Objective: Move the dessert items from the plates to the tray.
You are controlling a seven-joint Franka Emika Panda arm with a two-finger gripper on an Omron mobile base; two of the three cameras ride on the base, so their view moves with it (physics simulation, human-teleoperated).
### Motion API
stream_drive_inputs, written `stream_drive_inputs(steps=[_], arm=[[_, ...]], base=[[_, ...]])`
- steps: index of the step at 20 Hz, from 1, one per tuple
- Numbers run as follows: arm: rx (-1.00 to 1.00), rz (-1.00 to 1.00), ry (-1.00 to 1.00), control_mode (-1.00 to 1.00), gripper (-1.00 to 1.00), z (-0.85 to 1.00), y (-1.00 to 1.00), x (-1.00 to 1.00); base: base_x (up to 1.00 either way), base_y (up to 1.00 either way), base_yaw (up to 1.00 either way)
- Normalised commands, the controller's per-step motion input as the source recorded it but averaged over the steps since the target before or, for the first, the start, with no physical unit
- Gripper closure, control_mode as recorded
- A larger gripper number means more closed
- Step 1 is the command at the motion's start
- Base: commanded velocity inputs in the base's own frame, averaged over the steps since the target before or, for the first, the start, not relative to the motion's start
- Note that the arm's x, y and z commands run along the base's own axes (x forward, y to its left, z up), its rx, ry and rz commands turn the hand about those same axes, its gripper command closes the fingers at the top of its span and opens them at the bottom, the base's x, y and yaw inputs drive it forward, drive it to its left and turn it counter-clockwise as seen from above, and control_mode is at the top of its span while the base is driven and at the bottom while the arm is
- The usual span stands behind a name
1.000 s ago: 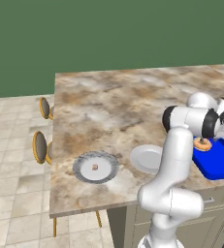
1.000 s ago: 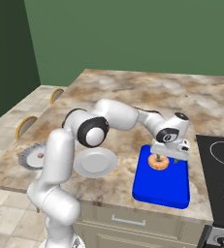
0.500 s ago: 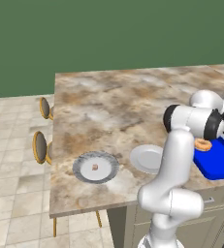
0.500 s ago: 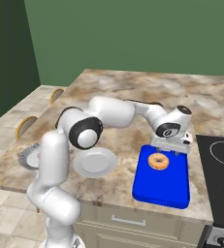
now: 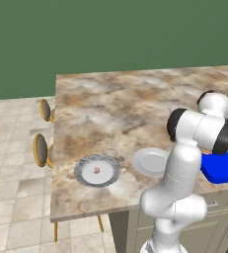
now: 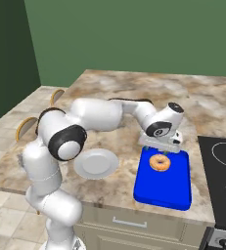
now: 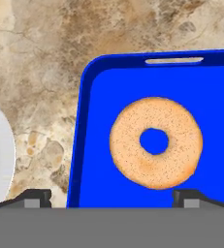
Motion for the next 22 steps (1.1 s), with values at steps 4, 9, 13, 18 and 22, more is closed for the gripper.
stream_drive_inputs(steps=[4,9,13,18,22], arm=[[-0.05,0.0,0.0,-1.0,-1.0,0.21,0.92,-0.47],[-0.1,0.0,0.0,-1.0,-1.0,0.22,0.93,-0.19],[-0.15,-0.03,0.01,-1.0,-1.0,0.42,0.81,-0.02],[-0.11,-0.09,0.01,-1.0,-1.0,0.36,0.7,0.0],[0.0,-0.18,0.0,-1.0,-1.0,0.35,0.59,0.0]], base=[[0.0,0.0,0.0],[0.0,0.0,0.0],[0.0,0.0,0.0],[0.0,0.0,0.0],[0.0,0.0,0.0]])
